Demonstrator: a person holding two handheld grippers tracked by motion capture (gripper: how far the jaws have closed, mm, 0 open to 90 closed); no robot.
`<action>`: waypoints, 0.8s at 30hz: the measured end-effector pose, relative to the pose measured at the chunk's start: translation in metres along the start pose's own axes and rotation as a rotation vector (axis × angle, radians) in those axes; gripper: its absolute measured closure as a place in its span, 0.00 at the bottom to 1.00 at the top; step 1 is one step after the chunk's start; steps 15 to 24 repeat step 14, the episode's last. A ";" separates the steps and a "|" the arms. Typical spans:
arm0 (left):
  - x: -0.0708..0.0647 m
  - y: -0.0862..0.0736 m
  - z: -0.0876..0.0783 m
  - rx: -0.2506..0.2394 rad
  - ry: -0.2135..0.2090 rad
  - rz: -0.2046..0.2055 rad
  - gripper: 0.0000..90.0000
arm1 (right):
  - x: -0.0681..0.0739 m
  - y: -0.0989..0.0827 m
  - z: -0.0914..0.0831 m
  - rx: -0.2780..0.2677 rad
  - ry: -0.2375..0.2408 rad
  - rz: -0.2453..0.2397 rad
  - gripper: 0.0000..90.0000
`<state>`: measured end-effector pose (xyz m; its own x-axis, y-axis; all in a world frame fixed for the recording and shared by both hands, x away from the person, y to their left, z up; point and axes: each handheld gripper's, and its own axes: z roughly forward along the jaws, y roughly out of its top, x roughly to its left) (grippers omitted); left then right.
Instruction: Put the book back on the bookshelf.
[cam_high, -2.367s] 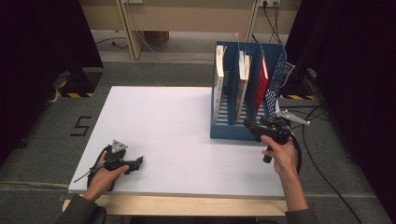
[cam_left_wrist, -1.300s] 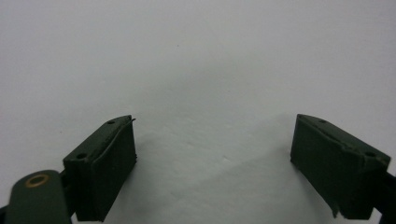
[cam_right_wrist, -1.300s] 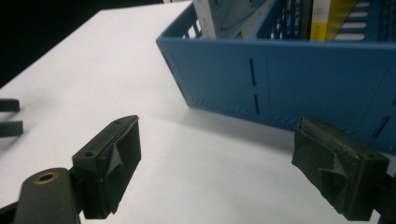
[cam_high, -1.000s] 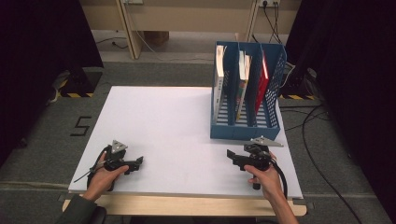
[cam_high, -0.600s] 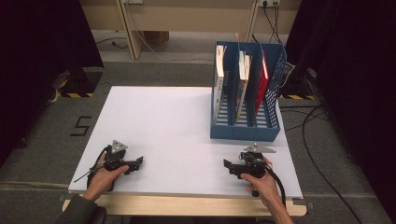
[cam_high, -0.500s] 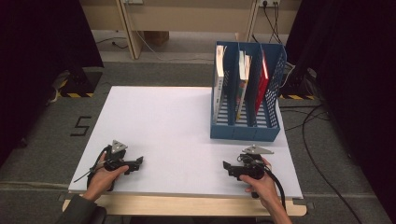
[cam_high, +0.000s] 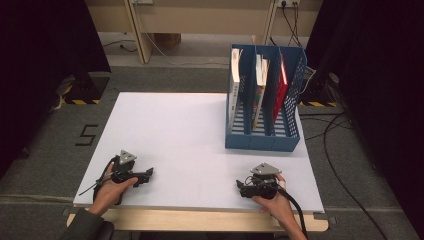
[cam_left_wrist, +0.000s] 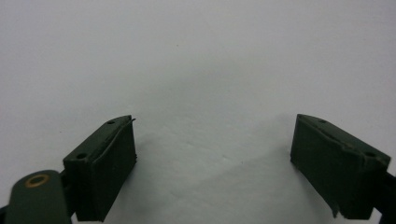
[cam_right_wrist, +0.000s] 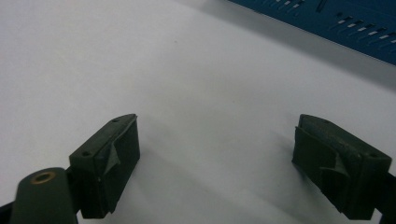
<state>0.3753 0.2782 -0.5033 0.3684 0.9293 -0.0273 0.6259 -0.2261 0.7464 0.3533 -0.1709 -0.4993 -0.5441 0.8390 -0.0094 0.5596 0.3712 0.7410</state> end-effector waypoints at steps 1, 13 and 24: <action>0.000 0.000 0.000 0.001 -0.001 0.001 0.15 | -0.001 -0.001 0.000 -0.006 0.000 -0.005 0.17; 0.000 0.000 0.000 0.002 -0.001 0.001 0.15 | 0.000 -0.004 0.000 -0.022 0.008 0.001 0.17; 0.000 0.000 0.000 0.001 0.000 0.001 0.15 | 0.000 -0.004 0.000 -0.023 0.010 0.000 0.17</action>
